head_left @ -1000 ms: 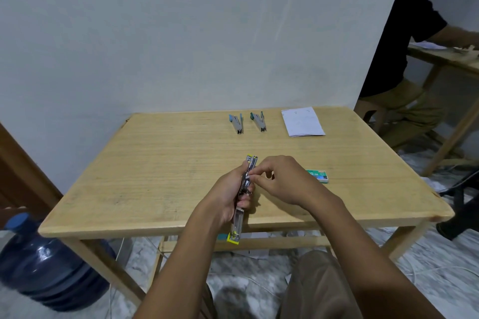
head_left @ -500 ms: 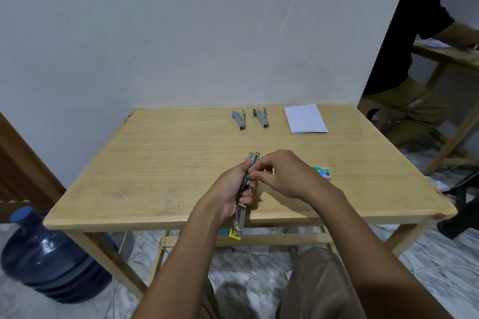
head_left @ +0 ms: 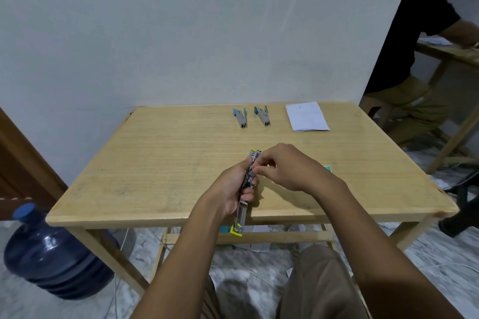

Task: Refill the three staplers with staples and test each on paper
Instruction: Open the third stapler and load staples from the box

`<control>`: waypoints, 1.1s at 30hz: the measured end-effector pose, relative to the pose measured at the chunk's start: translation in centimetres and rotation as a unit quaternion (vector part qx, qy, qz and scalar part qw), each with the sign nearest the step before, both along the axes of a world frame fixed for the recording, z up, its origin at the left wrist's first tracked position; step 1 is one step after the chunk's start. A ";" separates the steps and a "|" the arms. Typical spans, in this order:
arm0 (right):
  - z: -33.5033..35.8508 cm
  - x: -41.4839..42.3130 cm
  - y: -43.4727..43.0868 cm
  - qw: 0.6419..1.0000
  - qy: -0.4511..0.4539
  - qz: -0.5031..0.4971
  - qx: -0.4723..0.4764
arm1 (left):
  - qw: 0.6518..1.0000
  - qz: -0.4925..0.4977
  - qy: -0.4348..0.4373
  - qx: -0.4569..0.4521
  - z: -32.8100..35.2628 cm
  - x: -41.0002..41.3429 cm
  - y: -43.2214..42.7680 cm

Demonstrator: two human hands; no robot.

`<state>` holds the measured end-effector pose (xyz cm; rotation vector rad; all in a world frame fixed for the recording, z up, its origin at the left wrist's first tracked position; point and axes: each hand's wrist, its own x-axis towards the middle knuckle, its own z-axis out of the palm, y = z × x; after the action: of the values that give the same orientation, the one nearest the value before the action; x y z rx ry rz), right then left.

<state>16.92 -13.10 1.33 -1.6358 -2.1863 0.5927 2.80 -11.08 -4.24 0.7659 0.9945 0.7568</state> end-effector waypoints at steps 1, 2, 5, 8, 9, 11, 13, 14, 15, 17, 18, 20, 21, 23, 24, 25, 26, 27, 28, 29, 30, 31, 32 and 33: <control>0.0 0.0 0.0 1.000 -0.006 0.000 0.000 | 1.000 -0.001 0.001 0.000 0.0 0.0 0.0; 0.0 -0.1 0.1 1.000 -0.012 0.000 0.000 | 1.000 -0.003 0.001 0.000 0.1 0.1 0.0; 0.0 -0.4 0.2 1.000 -0.019 -0.003 -0.002 | 1.000 -0.005 -0.001 0.002 0.0 0.1 -0.1; -0.1 -0.6 0.3 1.000 -0.019 -0.016 0.001 | 1.000 -0.002 -0.009 -0.001 -0.1 0.0 -0.1; -0.1 -0.7 0.3 1.000 -0.018 -0.019 0.003 | 1.000 -0.001 -0.010 -0.002 -0.1 0.0 0.0; -0.2 -0.7 0.3 1.000 -0.015 -0.022 0.005 | 1.000 0.000 -0.011 -0.004 -0.2 0.0 0.0; -0.1 -0.6 0.2 1.000 -0.014 -0.018 0.002 | 1.000 -0.001 -0.016 -0.009 -0.3 0.0 0.0; 0.0 -0.6 0.1 1.000 -0.015 -0.012 0.000 | 1.000 0.000 -0.017 -0.011 -0.3 0.0 0.0; 0.1 -0.5 0.1 1.000 -0.016 -0.006 -0.003 | 1.000 0.001 -0.019 -0.012 -0.3 0.0 0.0; 0.4 -0.3 0.0 1.000 -0.018 0.004 -0.010 | 1.000 0.003 -0.020 -0.013 -0.3 0.0 0.1; 0.5 -0.3 0.0 1.000 -0.020 0.006 -0.013 | 1.000 0.003 -0.020 -0.013 -0.3 0.0 0.1; 0.6 -0.3 0.1 0.999 -0.028 0.007 -0.015 | 1.000 0.001 -0.016 -0.009 -0.3 0.0 0.1; 0.5 -0.4 0.2 0.999 -0.033 0.007 -0.014 | 1.000 0.000 -0.010 -0.005 -0.3 0.0 0.1; 0.3 -0.4 0.4 0.999 -0.040 0.005 -0.014 | 1.000 -0.001 0.002 0.002 -0.3 0.1 0.0; 0.2 -0.5 0.4 0.999 -0.041 0.003 -0.014 | 1.000 -0.002 0.003 0.002 -0.3 0.1 0.0; 0.1 -0.5 0.4 0.999 -0.042 0.001 -0.012 | 1.000 -0.002 0.001 0.001 -0.3 0.1 0.0; 0.0 -0.6 0.5 0.999 -0.041 -0.003 -0.009 | 1.000 -0.001 -0.002 -0.001 -0.3 0.1 0.0; -0.2 -0.6 0.5 0.999 -0.038 -0.007 -0.005 | 1.000 0.000 -0.005 -0.002 -0.3 0.1 0.0; -0.3 -0.7 0.6 0.999 -0.034 -0.012 0.001 | 1.000 0.002 -0.007 -0.003 -0.4 0.0 0.0; -0.5 -0.7 0.6 0.999 -0.029 -0.018 0.006 | 1.000 0.003 -0.009 -0.003 -0.4 0.0 0.1; -0.6 -0.8 0.7 0.999 -0.018 -0.026 0.011 | 1.000 0.004 -0.009 -0.003 -0.5 0.0 0.1; -0.8 -0.7 0.8 0.999 -0.003 -0.036 0.017 | 1.000 0.005 -0.010 -0.003 -0.5 0.0 0.2; -1.0 -0.8 0.8 0.999 0.014 -0.045 0.022 | 1.000 0.006 -0.013 -0.003 -0.5 0.0 0.3; -1.2 -0.8 0.8 0.998 0.030 -0.053 0.027 | 1.000 0.005 -0.020 -0.005 -0.6 0.1 0.3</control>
<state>16.16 -12.34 0.13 -1.6729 -2.0411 0.5410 2.85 -10.78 -4.86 0.7346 0.9669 0.7725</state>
